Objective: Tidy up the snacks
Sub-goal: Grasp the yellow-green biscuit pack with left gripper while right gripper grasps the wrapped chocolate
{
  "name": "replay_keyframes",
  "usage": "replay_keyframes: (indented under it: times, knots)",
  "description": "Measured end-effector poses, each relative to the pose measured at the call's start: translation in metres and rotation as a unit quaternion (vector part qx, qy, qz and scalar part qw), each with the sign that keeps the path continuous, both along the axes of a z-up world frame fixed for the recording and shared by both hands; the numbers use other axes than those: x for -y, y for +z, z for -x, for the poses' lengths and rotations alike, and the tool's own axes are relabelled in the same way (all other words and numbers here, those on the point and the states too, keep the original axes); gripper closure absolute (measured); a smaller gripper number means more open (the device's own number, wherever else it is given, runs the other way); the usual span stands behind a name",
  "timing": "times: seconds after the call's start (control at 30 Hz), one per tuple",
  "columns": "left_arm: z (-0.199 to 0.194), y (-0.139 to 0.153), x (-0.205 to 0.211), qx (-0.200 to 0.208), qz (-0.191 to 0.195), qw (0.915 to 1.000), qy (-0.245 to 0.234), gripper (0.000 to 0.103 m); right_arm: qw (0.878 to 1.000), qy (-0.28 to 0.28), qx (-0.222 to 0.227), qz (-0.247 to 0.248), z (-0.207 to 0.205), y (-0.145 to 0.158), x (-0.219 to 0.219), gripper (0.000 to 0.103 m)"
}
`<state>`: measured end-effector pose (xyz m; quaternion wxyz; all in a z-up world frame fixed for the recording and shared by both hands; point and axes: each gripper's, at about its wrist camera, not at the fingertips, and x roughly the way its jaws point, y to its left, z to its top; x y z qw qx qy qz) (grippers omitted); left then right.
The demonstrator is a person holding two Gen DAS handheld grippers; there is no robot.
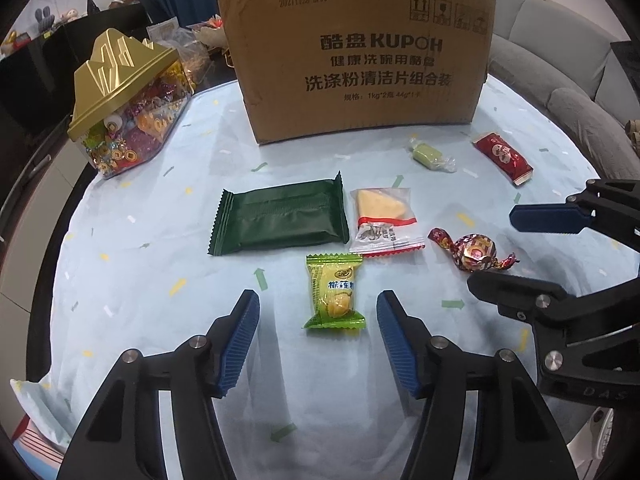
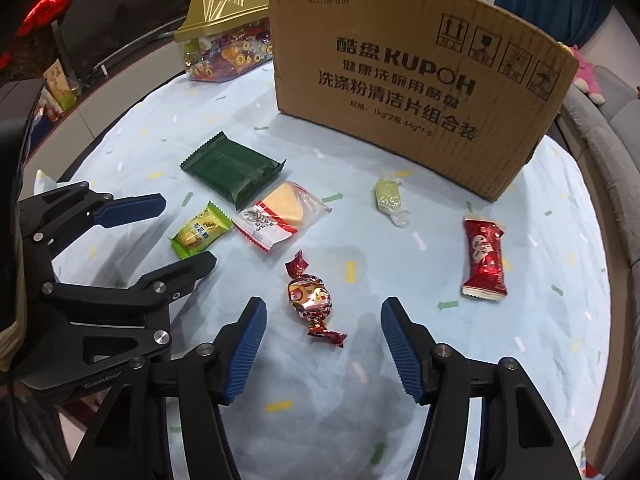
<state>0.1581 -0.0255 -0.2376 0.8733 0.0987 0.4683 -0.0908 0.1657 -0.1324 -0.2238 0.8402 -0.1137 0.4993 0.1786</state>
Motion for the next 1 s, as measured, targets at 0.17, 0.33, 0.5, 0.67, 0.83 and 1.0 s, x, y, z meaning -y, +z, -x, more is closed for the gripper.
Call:
replay_keyframes:
  times: [0.17,0.33,0.5,0.67,0.83,1.0]
  knots:
    - [-0.0027,-0.0035,-0.0007,-0.005,0.006,1.0000,0.003,0.045,1.000,0.004,-0.008,-0.011,-0.0036,-0.0058,-0.0013,0.055]
    - [-0.0029,-0.0043,-0.0009,-0.006,0.017,0.9998,0.000,0.051,1.000,0.008,-0.016,-0.021,-0.0058,-0.0101,-0.0040,0.060]
    - [-0.0017,-0.0044,0.0020,-0.008,0.030,0.9995,-0.012,0.068,1.000,0.009,-0.012,-0.028,-0.0076,-0.0103,-0.0048,0.064]
    - [0.0001,-0.0037,0.0042,-0.010,0.032,0.9993,-0.015,0.075,1.000,0.011,-0.010,-0.027,-0.0080,-0.0099,-0.0048,0.077]
    - [0.0003,-0.0028,0.0025,-0.012,0.032,0.9993,-0.010,0.076,1.000,0.012,-0.009,-0.023,-0.0066,-0.0086,-0.0062,0.078]
    - [0.0006,0.0007,0.0020,-0.011,0.032,0.9994,-0.006,0.076,1.000,0.007,-0.004,-0.019,-0.0049,-0.0035,-0.0048,0.078]
